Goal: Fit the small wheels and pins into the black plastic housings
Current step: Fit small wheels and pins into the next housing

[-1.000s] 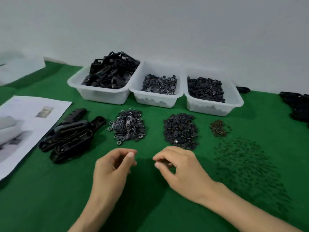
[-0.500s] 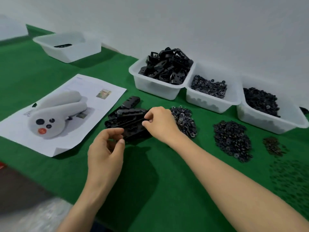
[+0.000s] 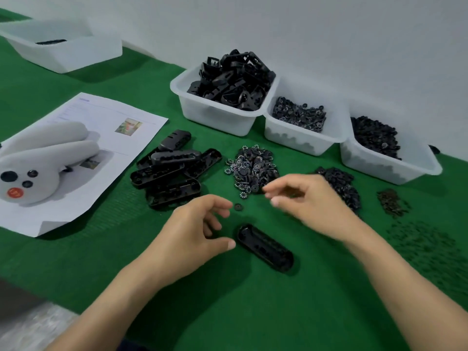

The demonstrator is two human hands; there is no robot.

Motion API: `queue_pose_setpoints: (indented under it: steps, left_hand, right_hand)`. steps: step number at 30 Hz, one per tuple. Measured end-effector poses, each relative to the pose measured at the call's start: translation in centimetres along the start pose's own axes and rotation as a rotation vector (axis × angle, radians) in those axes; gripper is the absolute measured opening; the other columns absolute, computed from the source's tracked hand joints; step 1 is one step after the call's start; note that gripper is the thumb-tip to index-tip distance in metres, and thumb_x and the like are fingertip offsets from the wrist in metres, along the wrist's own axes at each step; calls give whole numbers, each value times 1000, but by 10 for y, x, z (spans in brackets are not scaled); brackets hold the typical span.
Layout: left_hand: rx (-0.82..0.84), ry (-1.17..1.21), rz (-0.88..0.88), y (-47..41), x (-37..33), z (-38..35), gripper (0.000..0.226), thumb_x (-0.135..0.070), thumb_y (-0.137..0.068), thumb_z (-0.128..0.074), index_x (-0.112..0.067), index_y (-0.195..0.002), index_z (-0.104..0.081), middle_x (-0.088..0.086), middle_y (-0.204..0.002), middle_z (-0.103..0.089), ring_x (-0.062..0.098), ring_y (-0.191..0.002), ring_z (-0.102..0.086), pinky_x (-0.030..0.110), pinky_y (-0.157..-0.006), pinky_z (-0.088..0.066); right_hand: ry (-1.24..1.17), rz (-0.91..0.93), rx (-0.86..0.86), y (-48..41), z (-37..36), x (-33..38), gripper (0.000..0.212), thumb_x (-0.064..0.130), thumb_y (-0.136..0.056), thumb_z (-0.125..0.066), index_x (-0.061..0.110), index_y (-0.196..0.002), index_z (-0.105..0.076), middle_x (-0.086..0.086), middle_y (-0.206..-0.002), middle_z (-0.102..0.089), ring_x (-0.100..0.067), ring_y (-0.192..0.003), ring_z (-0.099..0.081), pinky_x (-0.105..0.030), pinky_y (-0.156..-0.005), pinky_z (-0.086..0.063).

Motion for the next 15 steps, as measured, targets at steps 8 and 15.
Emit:
queue_pose_setpoints:
  steps: [8,15]
  left_hand:
    - [191,-236,-194,-9,-18,-32,54,-37,-67,-77,-39,-116,-54,-25,-108,-51,-8,-92,-45,5,-78,-35]
    - [106,-216,-183,7,-8,-15,41,-36,-63,-80,-37,-99,-60,-24,-94,-53,-2,-91,-47,8,-79,-36]
  right_hand:
    - [234,53,15,-8,-24,-4,14,15,-80,-70,21,-92,-72,15,-70,-61,4,-58,-50,-7,-60,-36]
    - [320,103,122,-27,-54,11,15,26,-78,-72,27,-94,-70,11,-67,-57,0,-57,-47,-25,-64,-44]
Point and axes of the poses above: each hand's wrist, its own y-axis away from the middle knuckle, its own z-axis out of the back of the hand, x = y × z, the point moved 9 cm from there along -y, towards the middle knuckle
